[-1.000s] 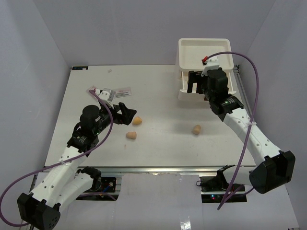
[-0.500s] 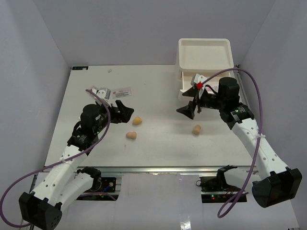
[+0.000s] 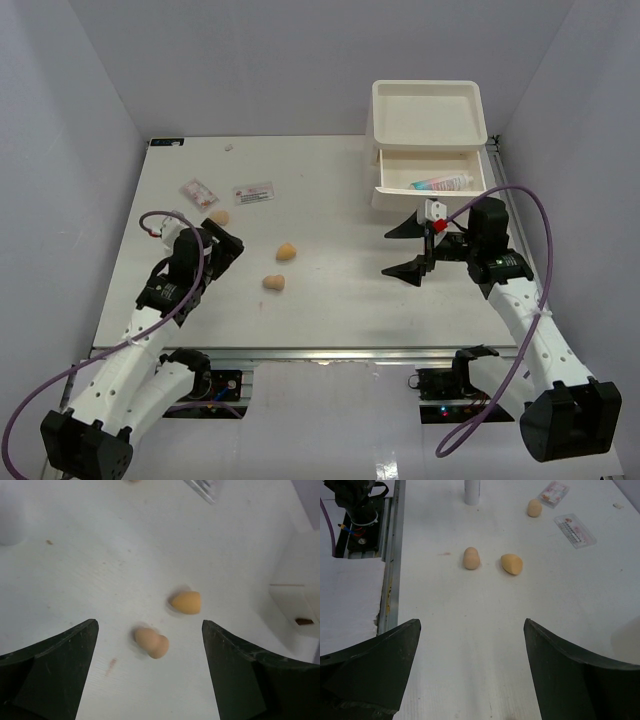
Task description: Organize the makeup
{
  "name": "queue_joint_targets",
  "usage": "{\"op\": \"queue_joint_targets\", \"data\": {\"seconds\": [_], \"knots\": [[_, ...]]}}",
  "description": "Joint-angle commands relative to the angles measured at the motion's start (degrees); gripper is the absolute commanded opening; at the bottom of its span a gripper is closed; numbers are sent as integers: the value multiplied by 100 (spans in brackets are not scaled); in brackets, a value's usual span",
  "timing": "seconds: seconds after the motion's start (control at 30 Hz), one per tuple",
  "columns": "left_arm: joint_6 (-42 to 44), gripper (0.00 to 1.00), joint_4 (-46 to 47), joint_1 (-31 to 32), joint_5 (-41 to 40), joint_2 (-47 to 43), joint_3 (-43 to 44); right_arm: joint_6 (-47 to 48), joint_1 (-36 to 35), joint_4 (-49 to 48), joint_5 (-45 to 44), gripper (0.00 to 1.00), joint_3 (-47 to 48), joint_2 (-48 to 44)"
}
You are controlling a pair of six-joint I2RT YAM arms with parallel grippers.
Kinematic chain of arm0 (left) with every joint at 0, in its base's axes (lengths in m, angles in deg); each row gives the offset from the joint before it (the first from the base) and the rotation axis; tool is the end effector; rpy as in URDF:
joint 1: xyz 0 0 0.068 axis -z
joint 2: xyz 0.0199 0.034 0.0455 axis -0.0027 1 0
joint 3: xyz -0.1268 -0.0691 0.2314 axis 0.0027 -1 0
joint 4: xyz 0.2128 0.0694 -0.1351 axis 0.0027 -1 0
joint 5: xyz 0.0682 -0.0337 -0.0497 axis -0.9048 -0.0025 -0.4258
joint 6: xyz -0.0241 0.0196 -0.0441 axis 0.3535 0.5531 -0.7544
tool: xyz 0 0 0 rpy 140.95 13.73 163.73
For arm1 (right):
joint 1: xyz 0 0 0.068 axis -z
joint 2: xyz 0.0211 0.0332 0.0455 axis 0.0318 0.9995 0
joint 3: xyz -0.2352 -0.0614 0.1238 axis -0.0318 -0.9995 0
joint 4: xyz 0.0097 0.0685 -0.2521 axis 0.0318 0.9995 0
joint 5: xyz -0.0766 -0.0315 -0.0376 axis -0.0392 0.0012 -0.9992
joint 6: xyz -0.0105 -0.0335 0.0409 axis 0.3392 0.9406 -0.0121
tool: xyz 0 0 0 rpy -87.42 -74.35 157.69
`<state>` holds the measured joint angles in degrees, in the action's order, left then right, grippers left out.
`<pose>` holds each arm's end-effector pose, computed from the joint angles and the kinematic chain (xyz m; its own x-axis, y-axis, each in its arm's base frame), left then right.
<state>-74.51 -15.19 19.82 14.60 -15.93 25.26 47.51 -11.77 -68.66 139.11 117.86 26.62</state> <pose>0.1616 -0.0454 0.2723 -0.4023 -0.6819 -0.6109 -0.4391 0.7292 -0.5248 0.1916 0.0667 0.3082 0.1245 -0.1738 -0.9769 -0.9729 0.1721 -0.1546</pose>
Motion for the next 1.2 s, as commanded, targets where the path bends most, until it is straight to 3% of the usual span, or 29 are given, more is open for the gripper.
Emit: {"op": "queue_joint_targets", "data": {"seconds": [0.0, 0.13, 0.37, 0.57, 0.7, 1.17], "knots": [[-589, 98, -917, -57, -1428, 536, 283, -143, 289, -520, 516, 90, -183, -89], [-561, 98, -1115, -85, -1827, 1334, 605, -152, 459, -520, 629, 90, -239, -153], [606, 98, -668, -85, -2880, 1912, 826, -162, 459, -511, 548, 90, -247, -264], [907, 98, -332, -85, -3304, 2020, 625, -188, 459, -520, 574, 90, -238, -239], [948, 98, -378, -85, -3637, 2551, 780, -197, 459, -511, 520, 90, -238, -264], [1147, 98, -6, -631, -3717, 3112, 977, -206, 483, -502, 485, 90, -229, -289]]}}
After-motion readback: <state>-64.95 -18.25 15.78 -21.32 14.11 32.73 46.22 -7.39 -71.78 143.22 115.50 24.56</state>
